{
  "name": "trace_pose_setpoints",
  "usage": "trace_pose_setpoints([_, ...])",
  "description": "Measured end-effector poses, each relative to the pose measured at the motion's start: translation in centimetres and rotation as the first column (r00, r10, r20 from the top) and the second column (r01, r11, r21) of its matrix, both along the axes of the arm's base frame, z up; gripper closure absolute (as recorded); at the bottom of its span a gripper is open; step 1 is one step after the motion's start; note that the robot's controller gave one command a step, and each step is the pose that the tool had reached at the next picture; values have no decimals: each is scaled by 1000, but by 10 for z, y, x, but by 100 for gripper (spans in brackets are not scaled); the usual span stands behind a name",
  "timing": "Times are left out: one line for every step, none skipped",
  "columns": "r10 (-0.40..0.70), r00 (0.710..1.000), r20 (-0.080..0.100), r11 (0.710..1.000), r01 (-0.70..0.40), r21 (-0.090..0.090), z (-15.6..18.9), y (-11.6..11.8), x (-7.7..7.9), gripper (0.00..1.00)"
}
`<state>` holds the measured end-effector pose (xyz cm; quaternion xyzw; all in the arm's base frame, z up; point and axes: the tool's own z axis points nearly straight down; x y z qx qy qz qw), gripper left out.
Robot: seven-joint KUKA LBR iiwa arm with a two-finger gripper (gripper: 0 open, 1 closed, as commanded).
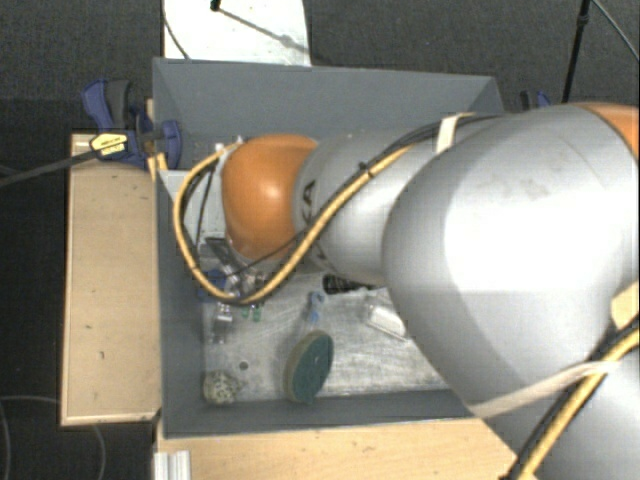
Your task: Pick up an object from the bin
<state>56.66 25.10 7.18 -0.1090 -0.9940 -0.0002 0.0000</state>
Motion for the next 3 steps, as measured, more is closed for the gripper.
trace_pose_setpoints([-25, 1000, 5, 1000, 25, 2, -1, -5, 20, 0])
trace_pose_setpoints([57, 998, 9, 998, -57, 2, -1, 4, 22, 0])
trace_pose_setpoints([53, 999, 10, 999, -53, 3, 0, 4, 22, 100])
